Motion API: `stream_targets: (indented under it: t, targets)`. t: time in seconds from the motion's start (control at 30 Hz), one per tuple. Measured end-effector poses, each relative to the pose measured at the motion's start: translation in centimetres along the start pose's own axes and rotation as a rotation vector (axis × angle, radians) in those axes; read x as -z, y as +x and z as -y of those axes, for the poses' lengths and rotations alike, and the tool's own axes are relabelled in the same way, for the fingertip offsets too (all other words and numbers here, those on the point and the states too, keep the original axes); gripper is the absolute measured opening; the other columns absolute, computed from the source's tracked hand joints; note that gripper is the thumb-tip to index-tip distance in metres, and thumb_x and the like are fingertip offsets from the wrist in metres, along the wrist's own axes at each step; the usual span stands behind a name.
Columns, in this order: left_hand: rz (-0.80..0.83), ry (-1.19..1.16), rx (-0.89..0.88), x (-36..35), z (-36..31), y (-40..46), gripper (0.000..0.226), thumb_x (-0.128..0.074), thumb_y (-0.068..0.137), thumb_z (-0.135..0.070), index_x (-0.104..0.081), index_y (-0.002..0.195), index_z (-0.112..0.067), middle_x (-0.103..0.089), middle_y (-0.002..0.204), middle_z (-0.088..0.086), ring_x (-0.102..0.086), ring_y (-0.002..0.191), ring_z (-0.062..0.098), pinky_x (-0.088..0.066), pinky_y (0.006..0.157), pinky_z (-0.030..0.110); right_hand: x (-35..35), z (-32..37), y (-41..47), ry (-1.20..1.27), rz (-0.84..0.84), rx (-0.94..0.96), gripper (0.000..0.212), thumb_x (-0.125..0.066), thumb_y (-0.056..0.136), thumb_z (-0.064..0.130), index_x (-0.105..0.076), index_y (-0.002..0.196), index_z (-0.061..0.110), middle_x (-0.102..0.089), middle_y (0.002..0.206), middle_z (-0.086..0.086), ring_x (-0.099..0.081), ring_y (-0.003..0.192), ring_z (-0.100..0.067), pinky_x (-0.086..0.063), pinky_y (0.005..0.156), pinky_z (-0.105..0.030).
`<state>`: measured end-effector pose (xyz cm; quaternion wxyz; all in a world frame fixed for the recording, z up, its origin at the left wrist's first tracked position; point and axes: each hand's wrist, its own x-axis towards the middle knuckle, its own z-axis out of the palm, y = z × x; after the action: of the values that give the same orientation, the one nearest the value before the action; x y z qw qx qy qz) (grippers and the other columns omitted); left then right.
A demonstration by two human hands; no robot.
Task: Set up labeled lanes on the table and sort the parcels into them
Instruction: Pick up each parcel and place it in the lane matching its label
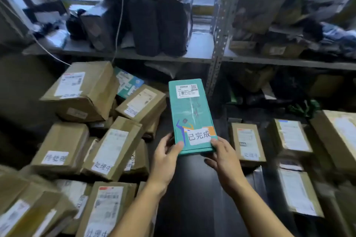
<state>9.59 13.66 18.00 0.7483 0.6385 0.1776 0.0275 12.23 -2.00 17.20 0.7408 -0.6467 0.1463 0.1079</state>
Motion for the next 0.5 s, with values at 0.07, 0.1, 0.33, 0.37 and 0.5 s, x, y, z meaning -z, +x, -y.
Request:
stream_targets:
  t: [0.07,0.1,0.33,0.37,0.5]
  targets:
    - [0.044,0.017,0.039,-1.8,2.1,-2.1,0.032,-0.065,0.093,-0.012,-0.057,0.122,-0.025,-0.070,0.120,0.001,-0.066,0.111,0.010,-0.053,0.093,0.024,3.4,-1.3,-1.5,-0.024,-0.035,-0.039,0.019,-0.047,0.100,0.025,-0.061,0.114,0.026,-0.075,0.104,-0.001,-0.074,0.090,-0.019,-0.051,0.071,-0.032]
    - [0.066,0.023,0.057,-2.7,3.0,-3.1,0.030,-0.065,0.093,-0.011,-0.058,0.118,-0.027,-0.070,0.119,-0.001,-0.066,0.110,0.008,-0.053,0.091,0.021,5.0,-1.9,-2.3,-0.032,-0.047,-0.062,0.020,-0.045,0.100,0.024,-0.060,0.114,0.025,-0.075,0.105,-0.002,-0.074,0.090,-0.019,-0.051,0.071,-0.032]
    - [0.197,0.043,0.154,-8.7,8.0,-7.8,0.031,-0.067,0.092,-0.012,-0.059,0.117,-0.028,-0.068,0.124,0.001,-0.064,0.115,0.012,-0.050,0.102,0.037,13.9,-4.2,-6.5,-0.031,-0.140,-0.091,0.022,-0.044,0.099,0.023,-0.062,0.111,0.029,-0.075,0.101,0.001,-0.073,0.092,-0.017,-0.050,0.071,-0.032]
    - [0.210,0.045,0.166,-9.4,8.5,-8.3,0.032,-0.067,0.092,-0.012,-0.059,0.119,-0.027,-0.067,0.125,0.001,-0.063,0.116,0.013,-0.050,0.103,0.039,14.9,-4.5,-6.9,-0.032,-0.156,-0.090,0.022,-0.044,0.099,0.022,-0.062,0.109,0.029,-0.075,0.099,0.002,-0.073,0.091,-0.017,-0.049,0.070,-0.032]
    - [0.263,0.059,0.184,-12.4,10.2,-10.3,0.032,-0.067,0.092,-0.012,-0.060,0.119,-0.026,-0.069,0.123,0.000,-0.063,0.117,0.016,-0.049,0.104,0.043,18.7,-5.3,-8.6,-0.036,-0.218,-0.095,0.021,-0.044,0.100,0.023,-0.063,0.106,0.030,-0.076,0.095,0.005,-0.073,0.088,-0.013,-0.050,0.068,-0.031]
